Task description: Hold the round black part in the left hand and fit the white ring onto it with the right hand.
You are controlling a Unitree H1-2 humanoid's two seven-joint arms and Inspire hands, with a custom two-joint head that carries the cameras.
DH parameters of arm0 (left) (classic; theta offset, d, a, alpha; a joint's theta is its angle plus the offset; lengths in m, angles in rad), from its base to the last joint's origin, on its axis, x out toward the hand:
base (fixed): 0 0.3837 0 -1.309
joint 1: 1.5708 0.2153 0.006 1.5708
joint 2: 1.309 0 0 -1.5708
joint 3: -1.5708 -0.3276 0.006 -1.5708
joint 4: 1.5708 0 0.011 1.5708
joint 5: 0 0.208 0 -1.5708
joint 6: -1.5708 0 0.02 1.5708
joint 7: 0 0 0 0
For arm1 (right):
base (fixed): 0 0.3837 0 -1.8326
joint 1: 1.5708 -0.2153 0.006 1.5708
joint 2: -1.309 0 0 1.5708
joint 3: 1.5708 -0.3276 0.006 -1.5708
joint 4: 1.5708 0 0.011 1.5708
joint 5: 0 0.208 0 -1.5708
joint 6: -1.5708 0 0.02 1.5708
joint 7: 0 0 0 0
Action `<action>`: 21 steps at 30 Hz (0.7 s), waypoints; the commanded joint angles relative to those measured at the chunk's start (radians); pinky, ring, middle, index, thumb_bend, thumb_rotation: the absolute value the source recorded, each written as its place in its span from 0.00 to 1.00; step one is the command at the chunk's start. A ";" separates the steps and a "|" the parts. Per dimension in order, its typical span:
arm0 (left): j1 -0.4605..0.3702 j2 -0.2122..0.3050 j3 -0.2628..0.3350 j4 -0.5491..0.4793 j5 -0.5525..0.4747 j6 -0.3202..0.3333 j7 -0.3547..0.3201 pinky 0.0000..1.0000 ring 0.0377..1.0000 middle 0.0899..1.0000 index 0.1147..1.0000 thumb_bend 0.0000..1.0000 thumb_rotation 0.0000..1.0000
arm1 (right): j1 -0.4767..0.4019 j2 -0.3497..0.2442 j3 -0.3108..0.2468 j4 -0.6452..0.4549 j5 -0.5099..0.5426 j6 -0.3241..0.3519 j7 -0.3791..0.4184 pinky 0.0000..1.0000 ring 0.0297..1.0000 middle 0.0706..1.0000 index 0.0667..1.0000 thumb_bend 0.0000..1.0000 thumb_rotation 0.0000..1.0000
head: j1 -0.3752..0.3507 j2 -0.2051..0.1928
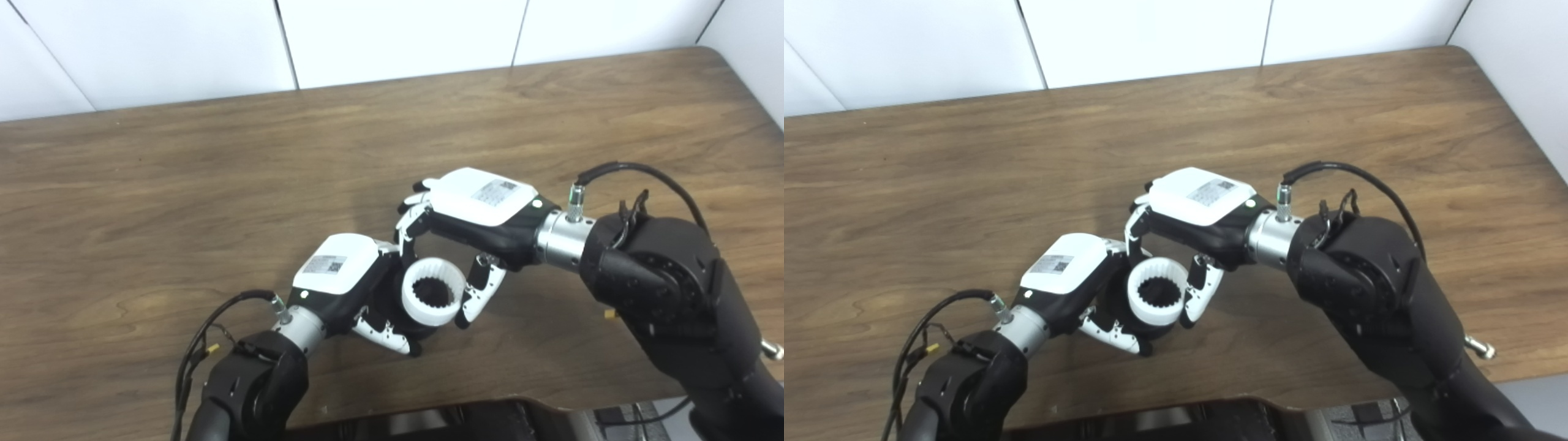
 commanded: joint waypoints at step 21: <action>0.000 0.007 0.006 -0.004 0.015 0.031 -0.030 0.84 0.80 0.75 0.67 0.99 0.26 | 0.056 0.046 0.010 0.101 -0.046 -0.128 -0.177 1.00 0.92 0.76 0.44 0.52 0.13 | 0.004 0.002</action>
